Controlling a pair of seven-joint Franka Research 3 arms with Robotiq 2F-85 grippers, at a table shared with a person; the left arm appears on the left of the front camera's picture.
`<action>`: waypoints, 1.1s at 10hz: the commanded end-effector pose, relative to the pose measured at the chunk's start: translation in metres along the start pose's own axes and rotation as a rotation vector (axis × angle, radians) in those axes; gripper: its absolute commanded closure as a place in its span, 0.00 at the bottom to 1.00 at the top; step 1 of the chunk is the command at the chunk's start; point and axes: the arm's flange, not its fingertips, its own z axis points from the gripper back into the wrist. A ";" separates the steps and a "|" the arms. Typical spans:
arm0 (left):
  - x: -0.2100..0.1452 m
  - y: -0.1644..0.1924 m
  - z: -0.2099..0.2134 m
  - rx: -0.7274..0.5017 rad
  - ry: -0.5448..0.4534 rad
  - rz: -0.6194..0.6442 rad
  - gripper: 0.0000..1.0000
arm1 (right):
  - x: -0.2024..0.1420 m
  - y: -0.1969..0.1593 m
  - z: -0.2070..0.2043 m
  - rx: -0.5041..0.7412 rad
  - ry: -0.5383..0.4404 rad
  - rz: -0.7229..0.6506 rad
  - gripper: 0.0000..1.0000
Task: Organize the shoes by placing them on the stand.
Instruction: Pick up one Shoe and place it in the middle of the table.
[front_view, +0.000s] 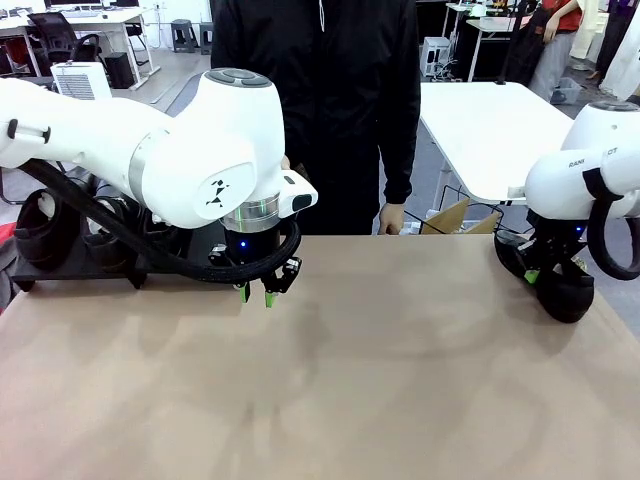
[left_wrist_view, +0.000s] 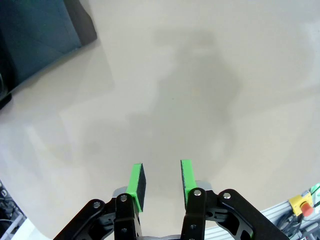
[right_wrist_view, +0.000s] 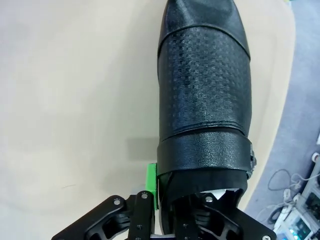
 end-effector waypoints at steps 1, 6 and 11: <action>-0.001 0.002 0.001 0.021 -0.006 0.007 0.59 | -0.003 -0.002 0.003 -0.030 -0.023 0.000 1.00; -0.001 0.002 0.001 0.021 -0.006 0.007 0.59 | -0.018 0.008 0.064 -0.107 -0.056 -0.210 1.00; -0.001 0.002 0.001 0.021 -0.006 0.007 0.59 | -0.097 0.116 0.142 -0.034 -0.037 -0.174 1.00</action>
